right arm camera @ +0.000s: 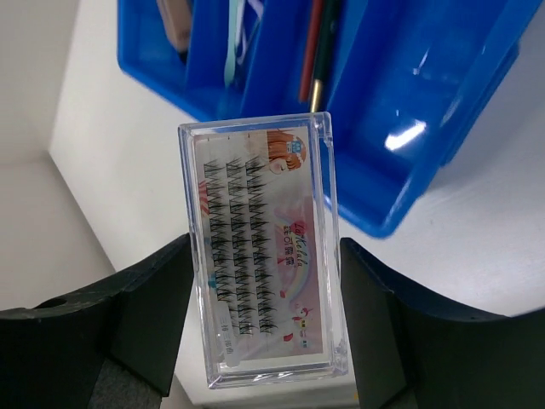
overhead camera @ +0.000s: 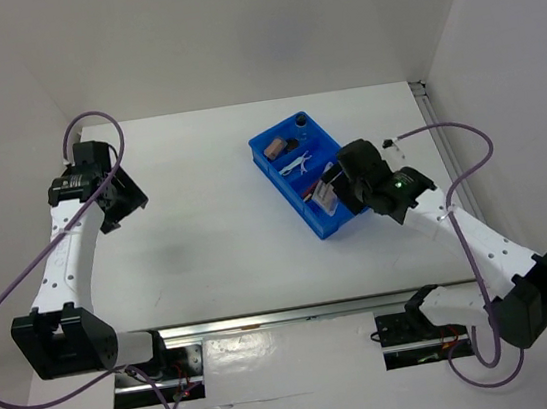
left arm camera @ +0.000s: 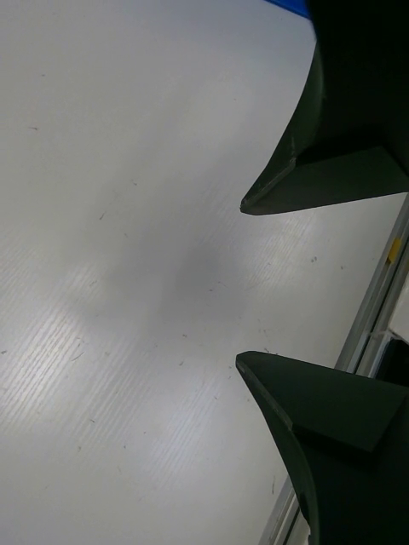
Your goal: Organize the makeup
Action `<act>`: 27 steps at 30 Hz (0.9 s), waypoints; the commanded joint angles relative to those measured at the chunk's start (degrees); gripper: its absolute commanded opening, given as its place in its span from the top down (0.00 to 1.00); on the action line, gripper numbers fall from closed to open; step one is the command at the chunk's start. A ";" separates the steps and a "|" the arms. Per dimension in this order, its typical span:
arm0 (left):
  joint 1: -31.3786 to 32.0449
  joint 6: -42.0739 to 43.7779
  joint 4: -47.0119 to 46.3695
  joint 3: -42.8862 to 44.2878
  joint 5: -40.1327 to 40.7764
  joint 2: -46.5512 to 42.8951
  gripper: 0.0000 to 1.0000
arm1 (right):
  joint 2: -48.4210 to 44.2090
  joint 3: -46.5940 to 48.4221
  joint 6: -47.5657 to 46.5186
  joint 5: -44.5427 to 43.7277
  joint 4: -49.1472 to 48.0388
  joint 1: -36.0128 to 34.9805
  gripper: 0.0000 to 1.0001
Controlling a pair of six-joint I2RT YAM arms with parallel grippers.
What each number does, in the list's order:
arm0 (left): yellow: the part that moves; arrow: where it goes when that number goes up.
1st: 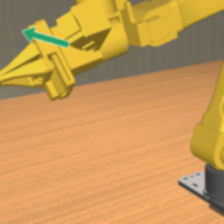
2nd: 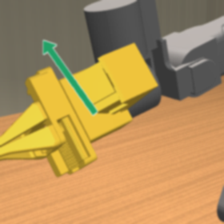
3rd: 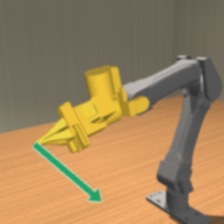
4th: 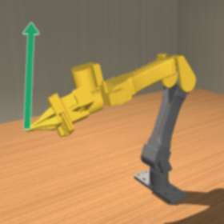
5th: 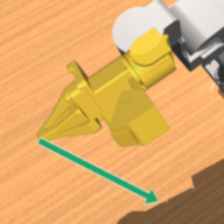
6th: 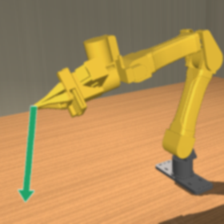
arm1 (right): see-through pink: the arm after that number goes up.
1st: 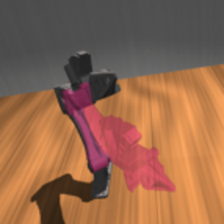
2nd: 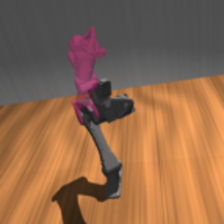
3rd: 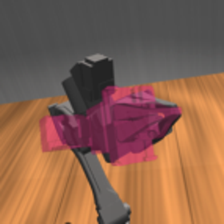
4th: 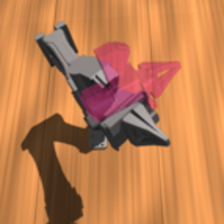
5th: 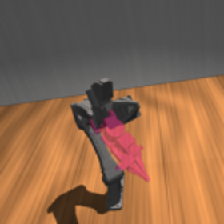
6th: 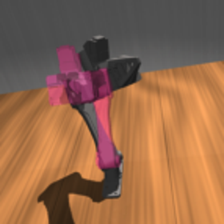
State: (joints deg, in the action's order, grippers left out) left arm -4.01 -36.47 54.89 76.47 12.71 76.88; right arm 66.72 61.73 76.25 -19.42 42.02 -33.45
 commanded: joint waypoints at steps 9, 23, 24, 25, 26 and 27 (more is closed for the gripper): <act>-0.30 -0.36 -1.28 -0.88 -1.37 -2.17 0.21 | 9.74 1.72 3.90 -5.27 -8.62 6.65 0.43; -0.30 -0.36 -1.28 -1.41 -0.84 -2.17 0.21 | 18.27 3.75 18.50 -13.10 5.62 7.70 0.43; -0.30 -0.36 -1.28 -1.41 -0.84 -2.17 0.21 | 18.27 2.87 18.50 -13.10 5.62 8.31 0.43; -0.30 -0.36 -1.28 -1.41 -0.84 -2.17 0.21 | 18.27 2.34 18.50 -13.10 5.62 8.32 0.43; -0.30 -0.36 -1.28 -1.41 -0.84 -2.17 0.21 | 18.27 2.34 18.50 -12.49 5.62 8.32 0.43; -0.30 -0.36 -1.28 -1.41 -0.84 -2.17 0.21 | 18.27 2.34 18.50 -12.48 5.62 8.32 0.41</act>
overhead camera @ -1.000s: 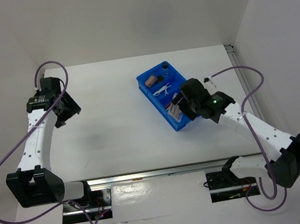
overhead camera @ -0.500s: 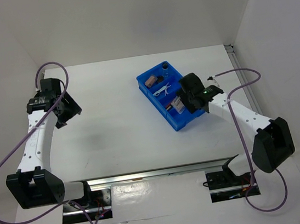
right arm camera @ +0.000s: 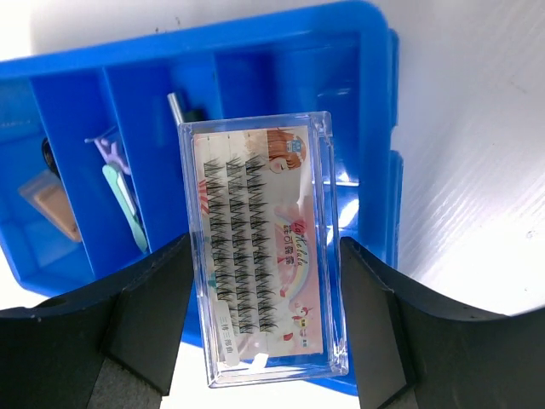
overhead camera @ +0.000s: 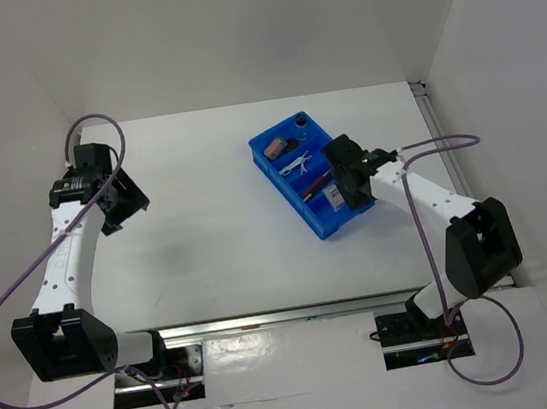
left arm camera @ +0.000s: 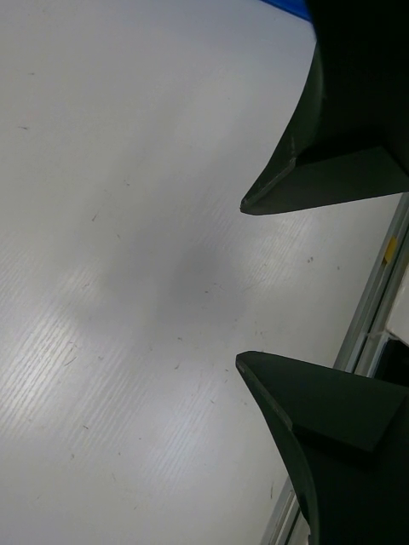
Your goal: Organize the makeup
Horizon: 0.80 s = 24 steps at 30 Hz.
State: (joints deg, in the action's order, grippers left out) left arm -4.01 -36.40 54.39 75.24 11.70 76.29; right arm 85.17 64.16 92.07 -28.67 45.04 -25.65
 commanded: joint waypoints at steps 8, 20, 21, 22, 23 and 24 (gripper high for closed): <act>-0.30 -0.42 -0.78 -0.18 0.16 -1.58 0.21 | 0.88 1.14 -2.58 -2.71 0.76 0.51 0.15; -0.30 0.10 -0.78 -0.18 0.16 -2.11 0.21 | -0.43 11.33 -25.75 -7.27 -0.73 0.51 0.02; -0.30 0.10 -0.78 -0.18 -0.36 -2.63 0.21 | -1.05 12.38 -34.33 -8.41 -0.74 1.03 0.00; -0.30 0.10 -0.78 -0.18 -0.37 -2.64 0.21 | -2.36 14.22 -37.98 -9.73 -0.13 2.00 0.00; -0.30 0.63 -0.78 -0.18 -0.37 -2.64 0.21 | -2.89 15.11 -40.28 -12.79 1.36 2.96 0.00; -0.30 0.63 -0.78 -0.18 -1.06 -2.64 0.21 | -3.51 15.99 -43.00 -13.95 3.37 6.02 0.00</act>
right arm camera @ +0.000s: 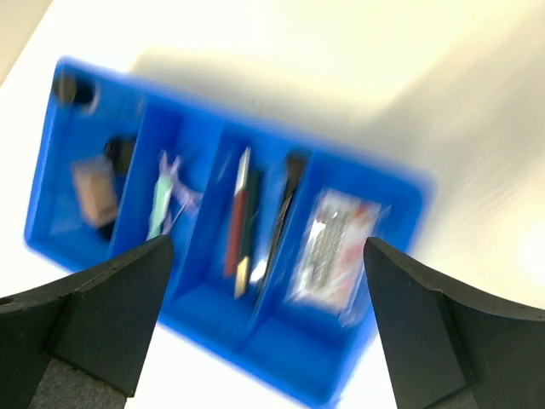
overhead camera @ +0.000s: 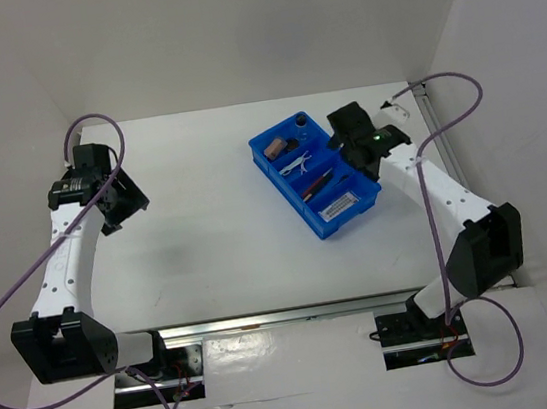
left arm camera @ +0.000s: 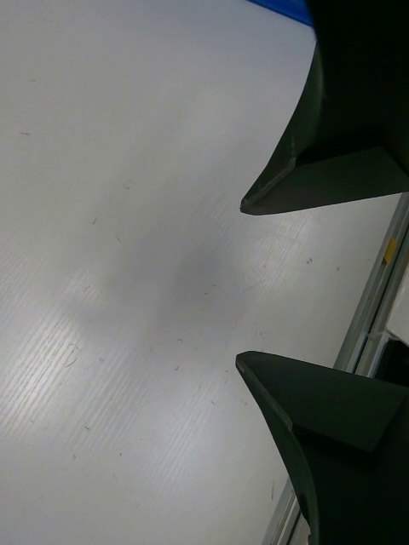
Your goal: Organize the makeup
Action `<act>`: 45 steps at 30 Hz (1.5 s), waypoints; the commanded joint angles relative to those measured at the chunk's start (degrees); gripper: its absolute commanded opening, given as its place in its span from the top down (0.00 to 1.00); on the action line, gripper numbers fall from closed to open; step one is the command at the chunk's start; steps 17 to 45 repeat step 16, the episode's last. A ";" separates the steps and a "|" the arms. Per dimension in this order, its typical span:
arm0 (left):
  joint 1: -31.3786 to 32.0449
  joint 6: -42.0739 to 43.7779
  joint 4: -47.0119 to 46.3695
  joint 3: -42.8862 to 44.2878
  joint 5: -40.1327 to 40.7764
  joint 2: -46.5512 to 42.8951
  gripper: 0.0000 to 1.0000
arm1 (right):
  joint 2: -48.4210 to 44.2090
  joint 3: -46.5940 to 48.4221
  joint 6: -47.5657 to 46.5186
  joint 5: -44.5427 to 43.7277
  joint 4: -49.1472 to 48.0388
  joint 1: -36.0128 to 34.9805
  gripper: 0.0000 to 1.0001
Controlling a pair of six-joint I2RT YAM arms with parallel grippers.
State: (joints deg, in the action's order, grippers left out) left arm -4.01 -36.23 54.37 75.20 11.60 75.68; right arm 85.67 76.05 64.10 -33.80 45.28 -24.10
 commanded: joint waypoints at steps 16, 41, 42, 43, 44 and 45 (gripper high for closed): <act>1.37 3.09 -3.92 -2.34 -6.75 -6.06 0.23 | -10.58 -2.83 -34.56 17.89 6.33 36.75 0.00; 1.37 3.09 -3.92 -2.34 -6.75 -6.06 0.23 | -10.58 -2.83 -34.56 17.89 6.33 36.75 0.00; 1.37 3.09 -3.92 -2.34 -6.75 -6.06 0.23 | -10.58 -2.83 -34.56 17.89 6.33 36.75 0.00; 1.37 3.09 -3.92 -2.34 -6.75 -6.06 0.23 | -10.58 -2.83 -34.56 17.89 6.33 36.75 0.00; 1.37 3.09 -3.92 -2.34 -6.75 -6.06 0.23 | -10.58 -2.83 -34.56 17.89 6.33 36.75 0.00; 1.37 3.09 -3.92 -2.34 -6.75 -6.06 0.23 | -10.58 -2.83 -34.56 17.89 6.33 36.75 0.00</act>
